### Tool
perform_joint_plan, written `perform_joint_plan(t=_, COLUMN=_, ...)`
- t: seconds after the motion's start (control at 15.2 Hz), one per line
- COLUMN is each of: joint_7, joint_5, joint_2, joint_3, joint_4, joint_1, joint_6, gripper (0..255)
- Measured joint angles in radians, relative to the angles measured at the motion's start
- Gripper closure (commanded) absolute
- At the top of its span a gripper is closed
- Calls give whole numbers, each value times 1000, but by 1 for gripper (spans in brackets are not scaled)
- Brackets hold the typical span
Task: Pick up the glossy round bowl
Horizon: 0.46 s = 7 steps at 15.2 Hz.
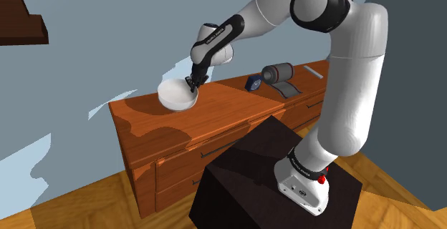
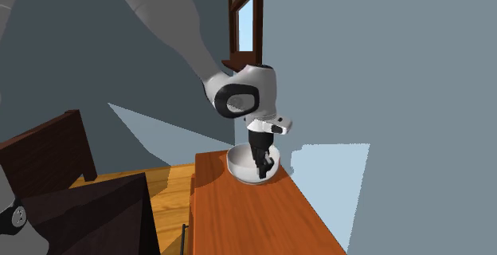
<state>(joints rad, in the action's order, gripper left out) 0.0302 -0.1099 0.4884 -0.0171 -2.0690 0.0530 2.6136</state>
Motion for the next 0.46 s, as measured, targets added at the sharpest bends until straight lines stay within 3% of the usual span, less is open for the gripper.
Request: perform_joint_plan(t=0.46, joint_7=11, joint_5=9, joint_2=-73, joint_3=-6, joint_4=-6, joint_1=5, joint_6=-66, gripper=255)
